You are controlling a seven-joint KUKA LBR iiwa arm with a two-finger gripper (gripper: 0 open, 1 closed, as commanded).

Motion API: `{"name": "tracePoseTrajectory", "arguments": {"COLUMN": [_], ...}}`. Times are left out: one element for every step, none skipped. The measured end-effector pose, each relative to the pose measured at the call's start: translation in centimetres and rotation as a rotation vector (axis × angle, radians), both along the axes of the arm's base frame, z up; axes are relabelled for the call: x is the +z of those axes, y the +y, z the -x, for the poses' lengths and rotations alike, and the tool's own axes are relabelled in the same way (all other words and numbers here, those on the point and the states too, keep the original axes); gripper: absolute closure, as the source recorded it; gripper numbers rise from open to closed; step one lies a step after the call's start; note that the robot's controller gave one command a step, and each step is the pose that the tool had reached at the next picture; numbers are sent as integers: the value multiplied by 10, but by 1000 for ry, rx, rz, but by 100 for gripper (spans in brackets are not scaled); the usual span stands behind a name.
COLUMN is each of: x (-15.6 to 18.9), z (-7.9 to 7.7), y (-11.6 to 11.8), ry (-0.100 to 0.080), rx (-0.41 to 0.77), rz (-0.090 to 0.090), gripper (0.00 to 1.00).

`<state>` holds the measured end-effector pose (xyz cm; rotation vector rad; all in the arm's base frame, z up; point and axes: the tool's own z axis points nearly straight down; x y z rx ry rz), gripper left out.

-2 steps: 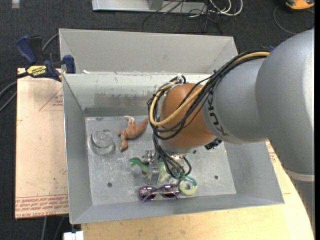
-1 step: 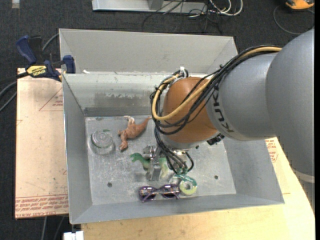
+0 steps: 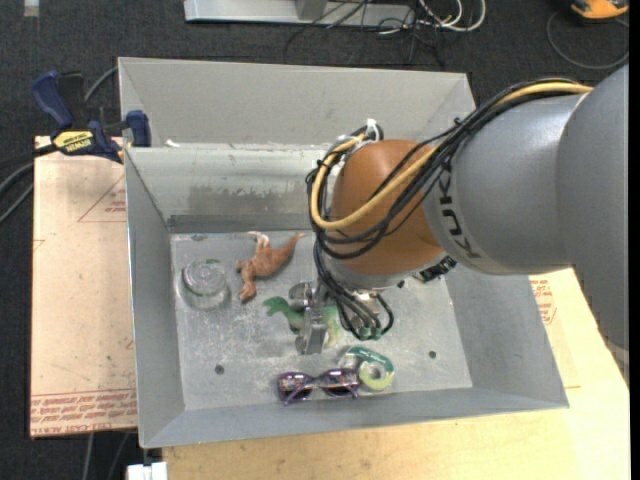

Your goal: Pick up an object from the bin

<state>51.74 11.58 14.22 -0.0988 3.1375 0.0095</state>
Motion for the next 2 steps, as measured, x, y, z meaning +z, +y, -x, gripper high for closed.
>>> {"name": "tracePoseTrajectory", "arguments": {"x": [19, 28], "z": [-1, -1], "y": [0, 0], "ry": [-3, -3], "rx": [0, 0], "rz": [-1, -1], "gripper": [100, 100]}}
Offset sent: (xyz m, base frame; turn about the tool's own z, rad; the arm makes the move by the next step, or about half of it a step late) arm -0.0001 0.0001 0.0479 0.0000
